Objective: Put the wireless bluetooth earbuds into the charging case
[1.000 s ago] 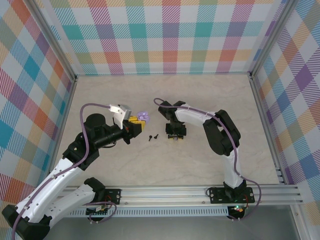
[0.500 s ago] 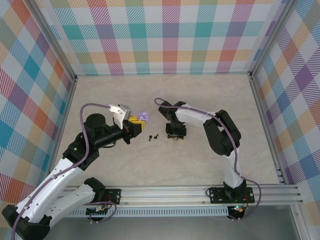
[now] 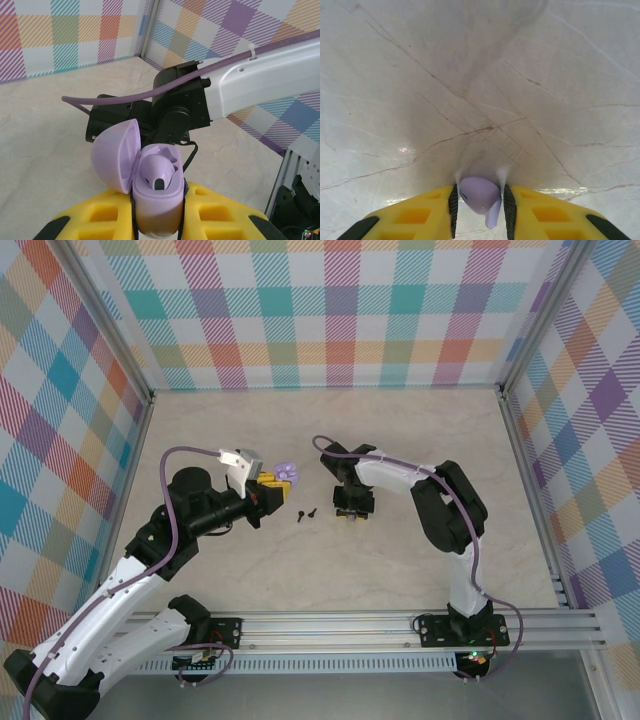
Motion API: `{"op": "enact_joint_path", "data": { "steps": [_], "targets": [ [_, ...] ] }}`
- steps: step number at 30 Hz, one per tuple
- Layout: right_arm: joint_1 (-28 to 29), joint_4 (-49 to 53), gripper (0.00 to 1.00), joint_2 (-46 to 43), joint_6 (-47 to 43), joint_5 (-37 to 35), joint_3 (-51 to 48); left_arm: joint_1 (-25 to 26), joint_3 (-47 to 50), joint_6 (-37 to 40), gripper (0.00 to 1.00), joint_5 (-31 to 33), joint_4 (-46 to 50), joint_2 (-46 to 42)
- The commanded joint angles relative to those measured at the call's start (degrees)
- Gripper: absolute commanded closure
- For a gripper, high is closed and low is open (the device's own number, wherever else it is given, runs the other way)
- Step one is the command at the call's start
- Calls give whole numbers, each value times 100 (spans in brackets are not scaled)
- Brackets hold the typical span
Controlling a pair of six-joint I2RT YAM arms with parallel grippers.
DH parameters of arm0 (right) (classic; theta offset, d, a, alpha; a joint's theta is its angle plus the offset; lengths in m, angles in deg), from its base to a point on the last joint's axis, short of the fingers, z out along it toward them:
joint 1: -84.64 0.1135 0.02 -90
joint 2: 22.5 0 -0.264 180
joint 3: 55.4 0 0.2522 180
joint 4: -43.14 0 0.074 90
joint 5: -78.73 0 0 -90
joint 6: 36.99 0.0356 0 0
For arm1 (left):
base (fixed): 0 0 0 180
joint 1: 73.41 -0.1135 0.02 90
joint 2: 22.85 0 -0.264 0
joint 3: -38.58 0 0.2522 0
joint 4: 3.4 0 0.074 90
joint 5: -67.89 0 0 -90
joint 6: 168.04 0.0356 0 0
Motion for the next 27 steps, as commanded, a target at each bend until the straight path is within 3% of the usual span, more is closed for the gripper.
{"op": "enact_joint_path", "data": {
  "steps": [1,27],
  "targets": [
    [-53,-302,67,-207,111,-34,-146,52,-70,-30,92,-121,-164,-26],
    [-92,84,69,128,-15,114,19,52,-37,-39,92,-117,-163,-50]
  ]
}}
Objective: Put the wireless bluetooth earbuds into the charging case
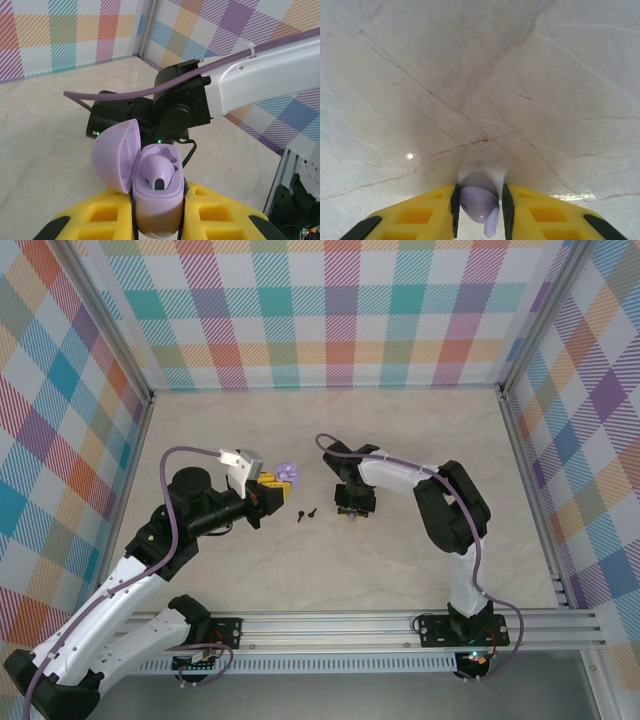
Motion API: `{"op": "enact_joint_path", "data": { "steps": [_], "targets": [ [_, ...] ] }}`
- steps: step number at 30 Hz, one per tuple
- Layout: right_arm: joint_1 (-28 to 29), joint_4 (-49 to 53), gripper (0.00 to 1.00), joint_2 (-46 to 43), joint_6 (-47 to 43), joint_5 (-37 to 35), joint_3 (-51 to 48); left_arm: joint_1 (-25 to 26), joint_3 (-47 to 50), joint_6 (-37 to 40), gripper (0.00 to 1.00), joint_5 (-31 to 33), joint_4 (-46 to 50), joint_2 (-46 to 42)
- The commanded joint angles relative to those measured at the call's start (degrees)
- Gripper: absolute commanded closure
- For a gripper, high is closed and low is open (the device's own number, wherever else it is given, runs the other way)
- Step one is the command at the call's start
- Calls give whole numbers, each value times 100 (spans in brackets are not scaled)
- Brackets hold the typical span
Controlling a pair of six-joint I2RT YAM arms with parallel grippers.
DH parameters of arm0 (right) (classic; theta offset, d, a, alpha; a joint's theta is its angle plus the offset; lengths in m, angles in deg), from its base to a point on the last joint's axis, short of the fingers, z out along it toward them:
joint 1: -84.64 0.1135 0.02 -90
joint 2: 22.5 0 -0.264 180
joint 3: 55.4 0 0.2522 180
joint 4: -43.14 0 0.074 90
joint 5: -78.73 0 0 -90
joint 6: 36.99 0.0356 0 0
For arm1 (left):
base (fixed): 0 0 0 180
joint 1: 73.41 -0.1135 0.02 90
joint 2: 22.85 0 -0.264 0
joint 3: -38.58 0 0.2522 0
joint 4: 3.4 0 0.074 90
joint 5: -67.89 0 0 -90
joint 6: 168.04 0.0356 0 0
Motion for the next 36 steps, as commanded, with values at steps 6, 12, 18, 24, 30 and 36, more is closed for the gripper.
{"op": "enact_joint_path", "data": {
  "steps": [6,12,18,24,30,36],
  "targets": [
    [-16,290,72,337,-100,161,124,51,-11,-50,92,-69,-173,-70],
    [-17,238,76,323,-212,85,78,52,10,-56,92,-55,-156,-88],
    [-30,-48,78,31,-637,-95,-59,51,49,-140,92,-25,-144,-37],
    [-157,-514,78,-388,-1055,-116,-447,52,100,-530,92,146,-256,275],
    [-371,-951,78,-973,-1299,-84,-1024,43,146,-798,92,425,-370,706],
    [-557,-1243,79,-1609,-1456,-81,-1523,26,132,-983,92,402,-476,1246]
  ]
}}
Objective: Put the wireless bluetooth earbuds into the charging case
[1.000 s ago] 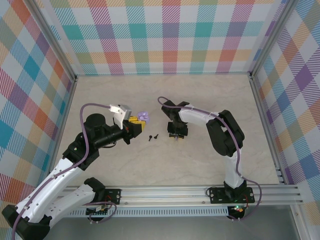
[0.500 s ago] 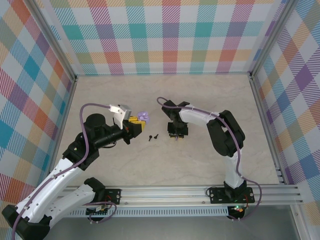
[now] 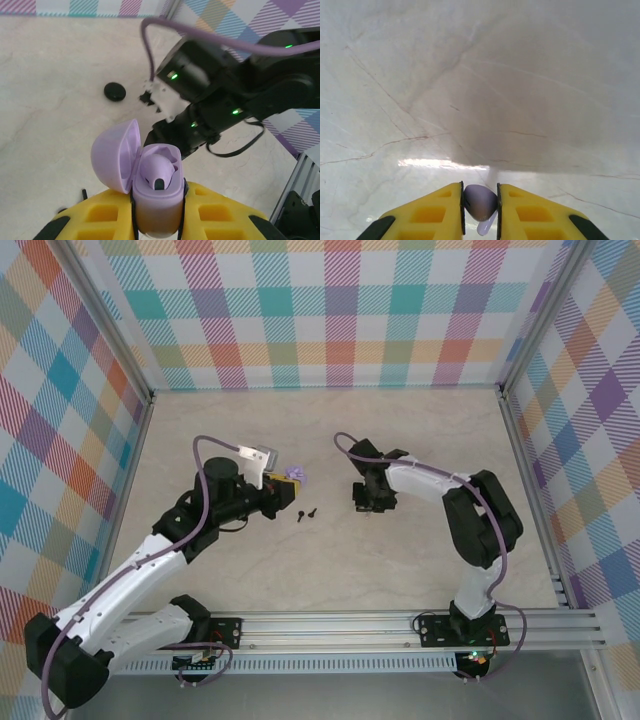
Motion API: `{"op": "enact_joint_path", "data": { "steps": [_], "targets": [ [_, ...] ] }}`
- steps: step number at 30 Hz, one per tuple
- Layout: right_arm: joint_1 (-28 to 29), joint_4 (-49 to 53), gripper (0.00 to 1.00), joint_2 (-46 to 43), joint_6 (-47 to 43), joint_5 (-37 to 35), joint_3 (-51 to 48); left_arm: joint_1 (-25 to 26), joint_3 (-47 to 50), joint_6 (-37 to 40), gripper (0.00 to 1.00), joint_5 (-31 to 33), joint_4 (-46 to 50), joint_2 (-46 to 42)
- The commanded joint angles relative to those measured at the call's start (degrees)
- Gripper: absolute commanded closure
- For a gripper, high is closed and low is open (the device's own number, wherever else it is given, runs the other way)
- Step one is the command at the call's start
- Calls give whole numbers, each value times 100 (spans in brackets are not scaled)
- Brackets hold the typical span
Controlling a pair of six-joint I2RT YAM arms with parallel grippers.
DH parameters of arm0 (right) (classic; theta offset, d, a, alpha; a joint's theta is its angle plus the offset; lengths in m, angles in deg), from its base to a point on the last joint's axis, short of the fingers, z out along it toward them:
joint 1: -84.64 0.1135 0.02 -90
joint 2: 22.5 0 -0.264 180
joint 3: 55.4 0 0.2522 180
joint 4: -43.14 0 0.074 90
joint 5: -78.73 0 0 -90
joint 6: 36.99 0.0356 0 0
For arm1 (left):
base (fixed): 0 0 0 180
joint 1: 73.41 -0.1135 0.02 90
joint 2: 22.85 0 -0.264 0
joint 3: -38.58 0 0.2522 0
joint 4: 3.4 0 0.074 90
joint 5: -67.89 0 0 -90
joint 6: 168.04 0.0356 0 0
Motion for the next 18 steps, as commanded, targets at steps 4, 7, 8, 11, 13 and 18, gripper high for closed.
{"op": "enact_joint_path", "data": {
  "steps": [4,7,8,11,13,18],
  "targets": [
    [-110,-401,78,-808,-267,-54,-395,11,63,-317,92,63,-435,538],
    [-123,-493,78,-1099,-302,-85,-522,17,48,-373,92,-21,-601,869],
    [-125,-510,78,-1186,-326,-73,-543,14,38,-406,92,-42,-653,986],
    [-126,-534,78,-1432,-399,-8,-577,17,-30,-462,92,-39,-710,1331],
    [-122,-578,78,-1613,-451,60,-612,17,-26,-530,92,-137,-847,1525],
    [-121,-760,78,-2107,-594,366,-659,26,70,-739,92,-383,-1409,1899]
  ]
}}
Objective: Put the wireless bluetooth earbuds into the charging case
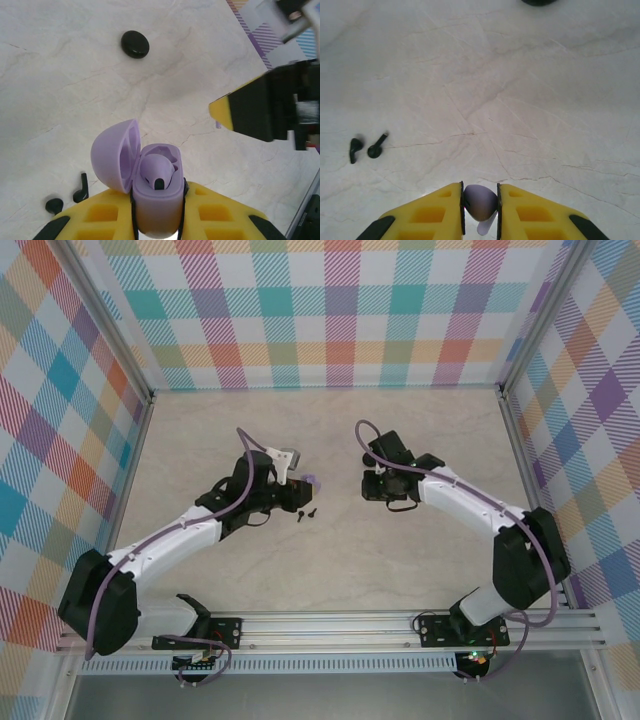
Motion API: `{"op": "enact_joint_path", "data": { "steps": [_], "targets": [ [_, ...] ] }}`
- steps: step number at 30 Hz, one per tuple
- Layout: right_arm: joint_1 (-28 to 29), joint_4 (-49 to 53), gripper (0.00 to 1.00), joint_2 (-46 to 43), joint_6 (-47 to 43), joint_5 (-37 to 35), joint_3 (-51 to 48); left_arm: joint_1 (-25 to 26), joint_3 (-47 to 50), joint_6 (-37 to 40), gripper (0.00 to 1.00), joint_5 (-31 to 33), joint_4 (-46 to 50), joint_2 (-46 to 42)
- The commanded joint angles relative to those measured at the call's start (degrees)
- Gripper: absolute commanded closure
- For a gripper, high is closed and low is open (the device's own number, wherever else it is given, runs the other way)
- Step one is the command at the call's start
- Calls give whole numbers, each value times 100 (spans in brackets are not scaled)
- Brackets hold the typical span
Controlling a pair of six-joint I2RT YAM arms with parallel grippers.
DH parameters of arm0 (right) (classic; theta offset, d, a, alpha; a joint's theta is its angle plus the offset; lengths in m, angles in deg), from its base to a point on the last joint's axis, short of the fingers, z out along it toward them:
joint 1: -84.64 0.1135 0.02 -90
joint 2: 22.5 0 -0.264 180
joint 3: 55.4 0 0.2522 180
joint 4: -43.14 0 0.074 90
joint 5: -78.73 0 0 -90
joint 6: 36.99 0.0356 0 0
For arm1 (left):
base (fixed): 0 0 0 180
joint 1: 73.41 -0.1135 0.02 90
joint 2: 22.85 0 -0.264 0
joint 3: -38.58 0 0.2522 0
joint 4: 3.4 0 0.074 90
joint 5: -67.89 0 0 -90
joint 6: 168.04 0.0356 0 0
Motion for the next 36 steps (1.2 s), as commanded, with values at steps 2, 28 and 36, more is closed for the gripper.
{"op": "enact_joint_path", "data": {
  "steps": [2,28,36],
  "targets": [
    [-19,-293,78,-474,-226,396,-75,26,75,-215,91,-407,-808,205],
    [14,-1138,77,-1604,-505,2210,294,159,631,458,90,-1991,-2765,88],
    [115,-1163,77,-1531,-546,2277,373,228,589,470,89,-2049,-2767,38]
  ]
}}
